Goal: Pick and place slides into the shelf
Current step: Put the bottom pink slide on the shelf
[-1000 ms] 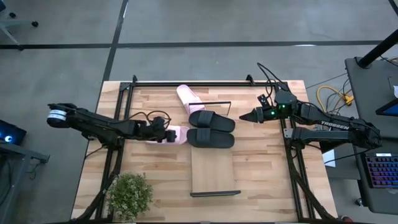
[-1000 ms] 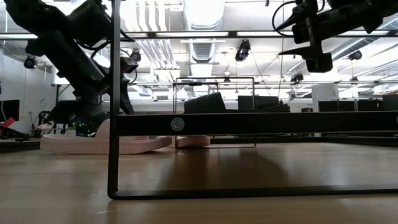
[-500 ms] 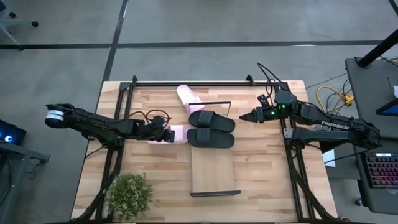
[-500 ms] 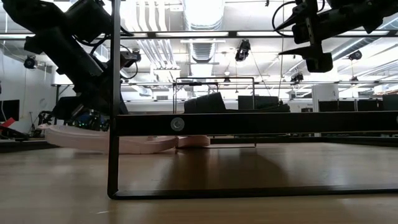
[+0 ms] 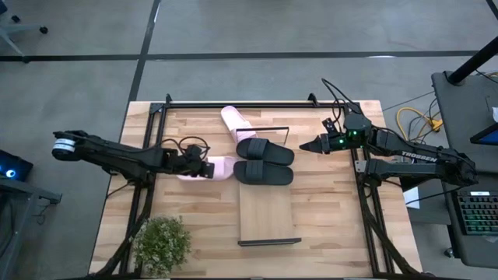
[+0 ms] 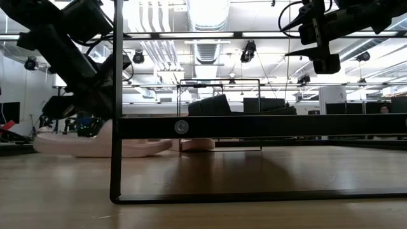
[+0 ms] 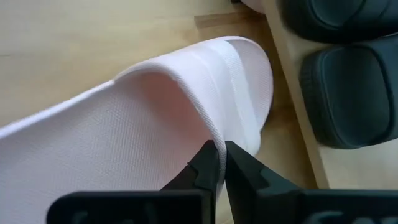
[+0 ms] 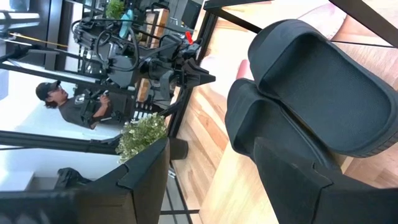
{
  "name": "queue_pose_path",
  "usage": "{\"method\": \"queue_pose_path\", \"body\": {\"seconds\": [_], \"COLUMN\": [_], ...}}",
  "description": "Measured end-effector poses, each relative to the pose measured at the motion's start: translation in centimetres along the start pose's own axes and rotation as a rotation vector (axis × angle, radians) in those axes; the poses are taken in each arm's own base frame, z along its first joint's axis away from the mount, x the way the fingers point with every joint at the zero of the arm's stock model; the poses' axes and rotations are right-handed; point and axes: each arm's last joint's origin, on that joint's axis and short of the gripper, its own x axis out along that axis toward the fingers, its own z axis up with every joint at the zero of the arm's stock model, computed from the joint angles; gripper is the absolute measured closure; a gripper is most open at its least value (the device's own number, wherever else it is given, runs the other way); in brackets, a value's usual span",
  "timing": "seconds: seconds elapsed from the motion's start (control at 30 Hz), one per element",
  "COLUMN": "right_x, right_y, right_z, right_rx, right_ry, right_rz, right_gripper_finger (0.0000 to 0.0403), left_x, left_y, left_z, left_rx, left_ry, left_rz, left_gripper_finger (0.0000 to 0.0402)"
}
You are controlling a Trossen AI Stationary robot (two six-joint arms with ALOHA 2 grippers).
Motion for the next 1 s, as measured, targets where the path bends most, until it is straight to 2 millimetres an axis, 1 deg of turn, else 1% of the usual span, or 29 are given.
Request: {"method": "queue_pose_path", "body": {"seconds": [0.2, 0.43, 0.7, 1.0], "right_x": [0.0, 0.0, 0.0, 0.0], "right_y": [0.0, -0.1, 0.0, 1.0], "right_z": [0.0, 0.0, 0.0, 0.4], "right_rx": [-0.006, -0.014, -0.005, 0.006], "right_ry": [0.001, 0.002, 0.001, -0.008], "right_rz": [-0.002, -0.005, 0.003, 0.112], "right_gripper_finger": [0.0177, 0.0177, 0.0177, 0.0177], "left_x": [-2.0, -4.1, -6.2, -7.5], "left_y": [0.5, 0.5, -0.5, -2.7], "left_z": [0.5, 1.2, 2.1, 3.1], "left_rx": [-0.007, -0.042, -0.042, -0.064], "left_ry": [-0.046, -0.130, -0.180, -0.274], "left_rz": [-0.009, -0.105, -0.218, -0.468], "left_gripper_finger": [0.0401, 0.0401, 0.0401, 0.0401]}}
